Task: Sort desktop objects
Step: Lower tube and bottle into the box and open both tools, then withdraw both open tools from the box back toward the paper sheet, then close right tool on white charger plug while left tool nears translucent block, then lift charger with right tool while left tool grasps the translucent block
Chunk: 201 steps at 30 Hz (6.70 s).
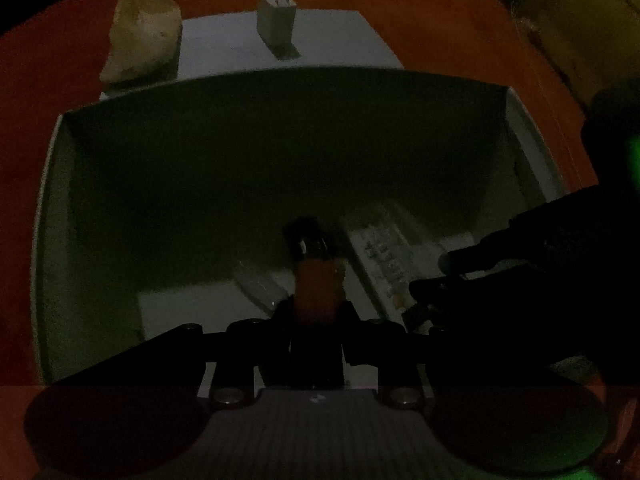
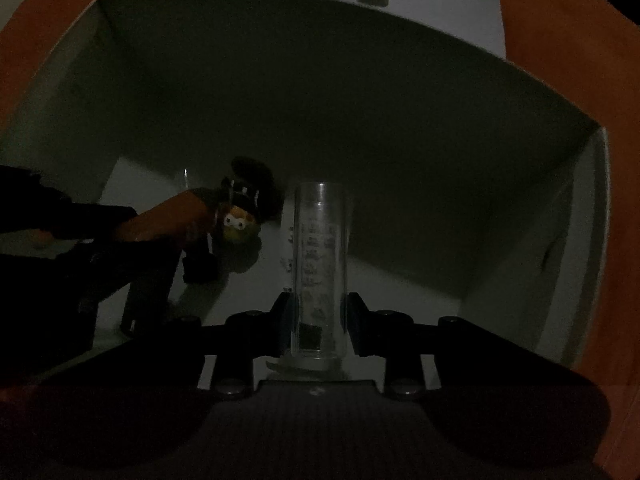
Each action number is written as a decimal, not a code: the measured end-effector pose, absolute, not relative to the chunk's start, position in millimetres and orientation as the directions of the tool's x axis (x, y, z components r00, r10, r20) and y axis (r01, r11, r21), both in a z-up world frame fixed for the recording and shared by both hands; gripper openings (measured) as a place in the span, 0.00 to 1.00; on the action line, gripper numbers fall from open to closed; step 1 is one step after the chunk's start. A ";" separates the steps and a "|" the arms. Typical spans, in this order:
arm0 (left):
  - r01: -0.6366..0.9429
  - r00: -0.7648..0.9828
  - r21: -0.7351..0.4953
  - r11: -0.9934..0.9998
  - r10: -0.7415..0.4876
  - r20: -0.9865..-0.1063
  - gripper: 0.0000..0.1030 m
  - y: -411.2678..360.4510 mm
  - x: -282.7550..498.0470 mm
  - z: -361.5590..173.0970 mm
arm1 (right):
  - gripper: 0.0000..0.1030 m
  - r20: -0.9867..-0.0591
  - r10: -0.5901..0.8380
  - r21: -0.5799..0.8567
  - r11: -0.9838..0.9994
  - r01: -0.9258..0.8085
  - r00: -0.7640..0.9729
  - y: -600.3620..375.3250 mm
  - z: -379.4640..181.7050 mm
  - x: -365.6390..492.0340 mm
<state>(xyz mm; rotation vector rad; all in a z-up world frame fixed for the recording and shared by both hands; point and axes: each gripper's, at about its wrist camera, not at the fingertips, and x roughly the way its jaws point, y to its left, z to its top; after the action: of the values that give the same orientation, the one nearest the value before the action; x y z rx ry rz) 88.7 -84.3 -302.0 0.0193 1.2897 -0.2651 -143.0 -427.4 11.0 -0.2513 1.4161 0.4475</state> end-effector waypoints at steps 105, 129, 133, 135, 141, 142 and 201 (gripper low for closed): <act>-0.195 0.446 -0.234 0.953 -0.126 -0.886 0.41 46.6 301.3 -283.4 | 0.85 -0.893 0.356 0.289 0.923 -0.256 0.276 -423.4 69.3 61.9; -0.098 0.495 -0.139 0.985 -0.073 -0.866 0.56 49.3 330.1 -280.0 | 0.64 -0.933 0.269 0.198 0.939 -0.281 0.239 -370.2 9.5 124.2; -0.102 0.534 -0.093 0.990 -0.024 -0.845 0.59 49.4 322.9 -267.3 | 0.33 -0.939 0.264 0.195 0.937 -0.291 0.221 -373.8 0.3 122.3; -0.105 0.545 -0.067 0.992 0.001 -0.839 0.59 48.1 323.0 -264.7 | 0.31 -0.938 0.266 0.195 0.934 -0.298 0.222 -375.5 -1.7 120.8; -0.087 0.525 -0.051 0.995 0.002 -0.851 0.59 42.0 338.2 -268.6 | 0.30 -0.933 0.272 0.196 0.934 -0.298 0.237 -380.2 -1.4 117.2; -0.078 0.525 -0.038 0.996 0.009 -0.851 0.59 39.3 340.9 -269.7 | 0.30 -0.933 0.274 0.199 0.933 -0.299 0.235 -380.9 -1.5 116.9; -0.010 0.615 -0.024 1.000 -0.013 -0.789 0.02 26.5 279.0 -236.2 | 0.31 -0.873 0.343 0.266 0.931 -0.251 0.346 -436.2 78.2 60.1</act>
<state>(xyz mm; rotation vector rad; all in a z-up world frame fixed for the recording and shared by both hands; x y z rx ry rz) 279.0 26.5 -236.2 -0.0271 0.9088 -0.0014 60.1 -436.2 78.2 0.0902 1.1555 0.3856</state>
